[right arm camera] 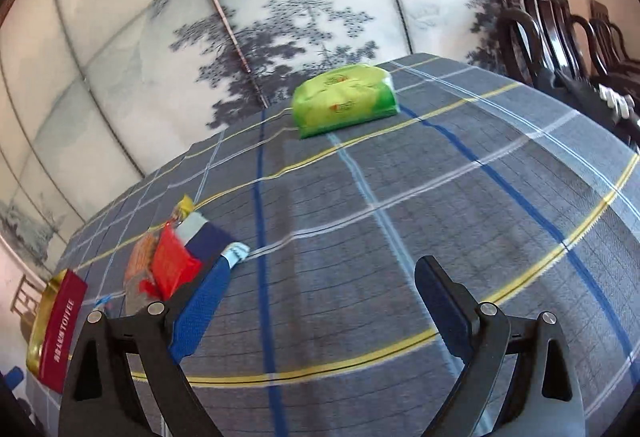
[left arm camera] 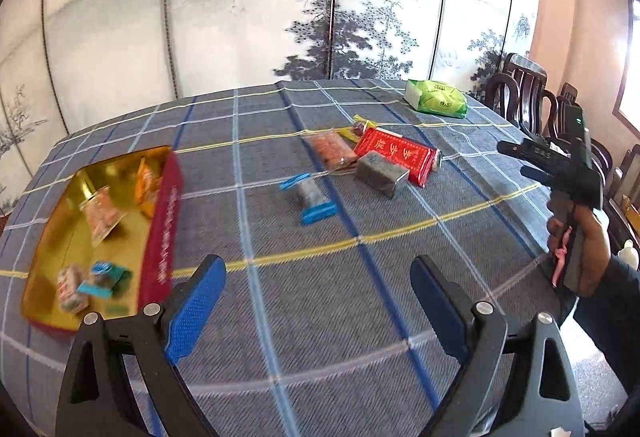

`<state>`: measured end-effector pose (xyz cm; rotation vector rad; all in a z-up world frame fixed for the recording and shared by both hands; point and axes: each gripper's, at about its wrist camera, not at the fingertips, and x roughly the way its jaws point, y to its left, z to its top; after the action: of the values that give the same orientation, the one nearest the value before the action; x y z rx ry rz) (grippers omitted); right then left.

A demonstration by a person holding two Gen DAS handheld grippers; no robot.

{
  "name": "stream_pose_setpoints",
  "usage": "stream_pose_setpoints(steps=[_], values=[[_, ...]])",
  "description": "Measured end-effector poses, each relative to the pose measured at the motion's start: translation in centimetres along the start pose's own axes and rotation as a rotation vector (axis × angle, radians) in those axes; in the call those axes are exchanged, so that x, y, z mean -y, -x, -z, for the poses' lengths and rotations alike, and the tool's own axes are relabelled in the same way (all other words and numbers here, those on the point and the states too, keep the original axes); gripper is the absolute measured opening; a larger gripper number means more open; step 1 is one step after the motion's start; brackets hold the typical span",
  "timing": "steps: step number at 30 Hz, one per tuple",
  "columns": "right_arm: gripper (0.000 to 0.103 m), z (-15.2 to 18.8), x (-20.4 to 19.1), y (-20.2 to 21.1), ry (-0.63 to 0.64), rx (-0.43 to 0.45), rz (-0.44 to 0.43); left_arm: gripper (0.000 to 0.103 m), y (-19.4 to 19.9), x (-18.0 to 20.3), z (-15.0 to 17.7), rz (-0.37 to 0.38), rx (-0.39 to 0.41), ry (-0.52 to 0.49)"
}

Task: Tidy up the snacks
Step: 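Reach the left tool to the dark grey square cake and grasp it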

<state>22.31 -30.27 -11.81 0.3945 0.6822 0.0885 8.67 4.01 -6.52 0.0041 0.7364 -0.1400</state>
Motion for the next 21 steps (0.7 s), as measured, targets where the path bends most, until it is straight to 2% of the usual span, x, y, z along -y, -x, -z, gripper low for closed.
stream_pose_setpoints(steps=[4,5,7,10,13,15,16,18,20,21], values=[[0.094,-0.4,4.1,0.4,-0.161,0.009,-0.108,0.089,-6.7,1.8,-3.3,-0.052,-0.063,0.016],[0.094,-0.3,4.7,0.4,-0.195,0.006,-0.129,0.088,-8.1,2.4,-3.9,-0.031,-0.073,0.016],[0.094,-0.4,5.1,0.5,-0.23,0.027,-0.11,0.088,-10.4,4.2,-5.0,-0.001,-0.083,-0.003],[0.094,-0.4,4.4,0.3,-0.189,0.024,-0.116,0.088,-13.5,6.4,-5.9,-0.02,-0.098,-0.003],[0.094,-0.4,3.6,0.5,-0.144,0.033,-0.118,0.088,-15.9,7.8,-6.4,0.001,-0.124,0.01],[0.094,-0.3,3.8,0.5,-0.149,0.033,-0.127,0.086,-17.2,8.2,-6.5,-0.036,-0.141,0.004],[0.094,-0.3,4.0,0.5,-0.156,0.034,-0.13,0.083,-17.8,8.1,-6.4,-0.042,-0.157,0.017],[0.094,-0.3,4.3,0.6,-0.169,0.038,-0.144,0.075,-18.1,7.6,-6.5,-0.008,-0.162,0.063],[0.094,-0.1,4.3,0.7,-0.171,0.041,-0.147,0.043,-18.1,8.0,-6.7,-0.023,-0.155,0.046],[0.094,-0.1,4.3,0.7,-0.168,0.041,-0.147,0.041,-18.1,8.0,-6.7,-0.026,-0.155,0.038]])
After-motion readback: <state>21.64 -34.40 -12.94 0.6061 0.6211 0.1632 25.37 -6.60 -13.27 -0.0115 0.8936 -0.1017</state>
